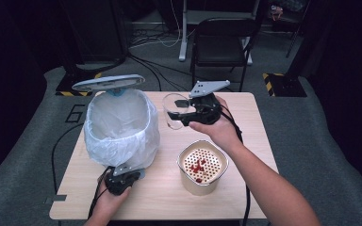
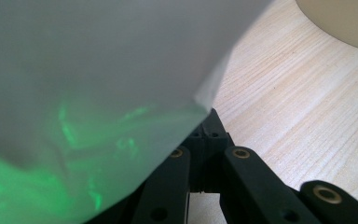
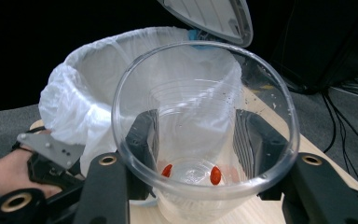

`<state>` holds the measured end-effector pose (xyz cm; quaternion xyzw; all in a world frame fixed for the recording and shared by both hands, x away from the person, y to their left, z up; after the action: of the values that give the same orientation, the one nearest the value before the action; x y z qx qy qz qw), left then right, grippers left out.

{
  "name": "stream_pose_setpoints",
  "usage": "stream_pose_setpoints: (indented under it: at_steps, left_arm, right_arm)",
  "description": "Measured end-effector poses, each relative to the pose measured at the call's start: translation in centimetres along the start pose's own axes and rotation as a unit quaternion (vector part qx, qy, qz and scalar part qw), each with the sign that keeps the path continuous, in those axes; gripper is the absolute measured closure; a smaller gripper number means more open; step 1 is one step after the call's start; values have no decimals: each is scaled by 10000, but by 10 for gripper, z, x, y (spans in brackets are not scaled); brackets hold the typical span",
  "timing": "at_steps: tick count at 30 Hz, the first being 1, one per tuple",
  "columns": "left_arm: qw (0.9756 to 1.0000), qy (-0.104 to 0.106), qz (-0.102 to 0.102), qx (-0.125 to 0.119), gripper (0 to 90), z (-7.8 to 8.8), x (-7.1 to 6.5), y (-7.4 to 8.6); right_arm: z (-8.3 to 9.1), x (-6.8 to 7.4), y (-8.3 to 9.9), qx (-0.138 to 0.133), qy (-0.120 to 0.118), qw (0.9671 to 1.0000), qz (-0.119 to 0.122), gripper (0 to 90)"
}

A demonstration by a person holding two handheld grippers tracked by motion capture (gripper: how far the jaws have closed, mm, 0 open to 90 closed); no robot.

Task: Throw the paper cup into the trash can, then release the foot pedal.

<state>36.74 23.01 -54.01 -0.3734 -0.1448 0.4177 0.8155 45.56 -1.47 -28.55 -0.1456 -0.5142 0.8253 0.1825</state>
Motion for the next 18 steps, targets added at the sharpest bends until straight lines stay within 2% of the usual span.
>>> stream_pose_setpoints:
  at_steps: [3, 9, 10, 11, 12, 18]
  left_arm:
    - [10000, -34, 66, -14, 900, 0, -1, 0]
    - [10000, -38, 56, -3, 900, 0, 0, 0]
    - [10000, 29, -20, 3, 900, 0, 0, 0]
    - [9999, -63, 93, -20, 900, 0, -1, 0]
    - [10000, -8, 13, 8, 900, 0, 0, 0]
    - [10000, -3, 22, -2, 900, 0, 0, 0]
  right_arm:
    - [-7, 2, -7, -33, -18, 10000, 46, 505]
    - [-16, 7, -21, -86, -27, 9998, 159, 505]
    - [-17, 8, -23, -102, -43, 9999, 120, 505]
    - [-19, 8, -25, -126, -50, 9998, 111, 505]
    - [-20, 8, -27, -147, -53, 9998, 135, 505]
    - [-28, 11, -36, -207, -79, 9997, 96, 504]
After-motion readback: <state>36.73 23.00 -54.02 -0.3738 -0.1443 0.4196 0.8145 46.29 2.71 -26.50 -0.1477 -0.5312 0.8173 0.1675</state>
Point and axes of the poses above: each handheld gripper's, and its own axes: z roughly backward along the jaws, y roughly out of its underside, x roughly to its left, the point moved 4 cm from there along -z, roughly forward along the jaws, and after that the axes turned 1 degree about y, right-handed, at the moved point
